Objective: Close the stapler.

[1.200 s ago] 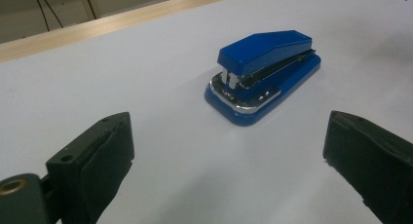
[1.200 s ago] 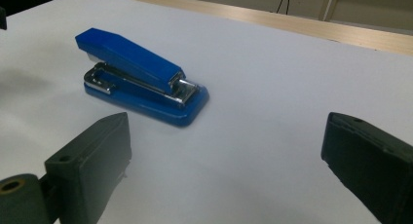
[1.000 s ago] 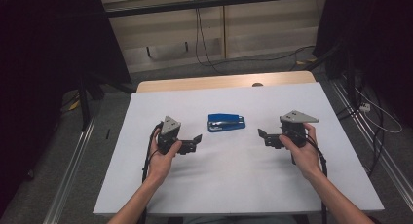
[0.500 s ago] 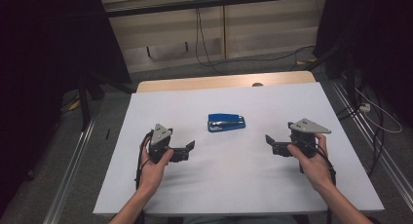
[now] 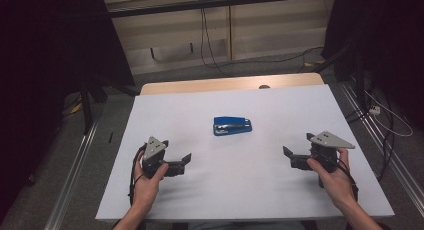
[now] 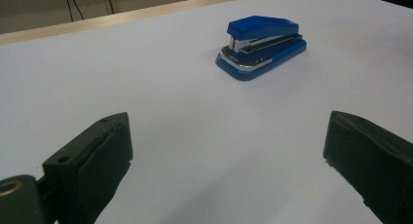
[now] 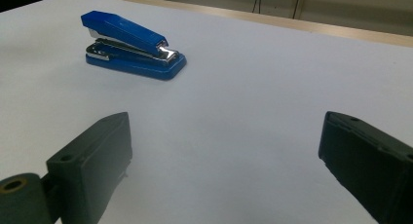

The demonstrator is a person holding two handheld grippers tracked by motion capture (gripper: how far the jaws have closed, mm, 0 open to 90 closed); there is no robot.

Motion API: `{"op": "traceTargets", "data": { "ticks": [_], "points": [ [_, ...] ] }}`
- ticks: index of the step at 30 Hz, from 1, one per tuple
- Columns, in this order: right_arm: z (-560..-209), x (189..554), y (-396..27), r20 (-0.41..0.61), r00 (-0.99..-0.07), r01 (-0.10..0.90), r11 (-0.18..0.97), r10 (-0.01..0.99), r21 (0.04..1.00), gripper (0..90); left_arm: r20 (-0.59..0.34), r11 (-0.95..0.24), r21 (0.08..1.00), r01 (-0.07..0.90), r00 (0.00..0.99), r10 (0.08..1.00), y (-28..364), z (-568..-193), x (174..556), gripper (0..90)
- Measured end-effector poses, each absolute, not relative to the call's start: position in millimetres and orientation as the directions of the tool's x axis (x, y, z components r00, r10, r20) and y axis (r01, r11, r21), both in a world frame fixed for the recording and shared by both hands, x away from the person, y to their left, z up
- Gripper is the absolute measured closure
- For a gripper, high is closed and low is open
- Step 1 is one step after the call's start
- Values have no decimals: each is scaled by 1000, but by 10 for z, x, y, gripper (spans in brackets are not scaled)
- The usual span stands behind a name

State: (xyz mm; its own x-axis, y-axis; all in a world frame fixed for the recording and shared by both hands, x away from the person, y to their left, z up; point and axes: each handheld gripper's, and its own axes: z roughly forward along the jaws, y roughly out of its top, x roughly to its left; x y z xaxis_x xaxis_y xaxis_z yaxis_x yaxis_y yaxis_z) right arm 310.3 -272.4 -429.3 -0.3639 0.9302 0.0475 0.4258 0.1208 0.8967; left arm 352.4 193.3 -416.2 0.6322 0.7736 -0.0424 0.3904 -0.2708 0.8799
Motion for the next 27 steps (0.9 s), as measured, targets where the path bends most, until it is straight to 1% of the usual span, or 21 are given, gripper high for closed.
{"op": "traceTargets", "data": {
  "ticks": [3,6,13,15,18,24,27],
  "points": [
    [-4293,3064,-2777,53,-353,422,108,934,900,53,-21,-288,875,388,626,780,2001,-4178,3481,40],
    [-4286,3037,-2817,63,-343,411,89,937,907,53,-25,-280,878,387,623,782,2056,-4179,3438,40],
    [-4299,2954,-2828,48,-340,416,104,939,904,44,-11,-269,888,372,603,797,2164,-4192,3328,40],
    [-4304,2925,-2839,37,-338,418,115,941,901,35,21,-290,890,351,604,796,2195,-4222,3289,41],
    [-4305,2876,-2882,39,-327,410,105,944,906,35,4,-280,886,369,599,801,2224,-4248,3264,41],
    [-4365,2828,-2872,38,-317,413,101,948,905,32,-21,-259,889,376,600,800,2250,-4233,3233,41],
    [-4398,2828,-2834,28,-318,417,113,948,902,30,-15,-248,894,373,579,815,2277,-4227,3235,41]
  ]
}}
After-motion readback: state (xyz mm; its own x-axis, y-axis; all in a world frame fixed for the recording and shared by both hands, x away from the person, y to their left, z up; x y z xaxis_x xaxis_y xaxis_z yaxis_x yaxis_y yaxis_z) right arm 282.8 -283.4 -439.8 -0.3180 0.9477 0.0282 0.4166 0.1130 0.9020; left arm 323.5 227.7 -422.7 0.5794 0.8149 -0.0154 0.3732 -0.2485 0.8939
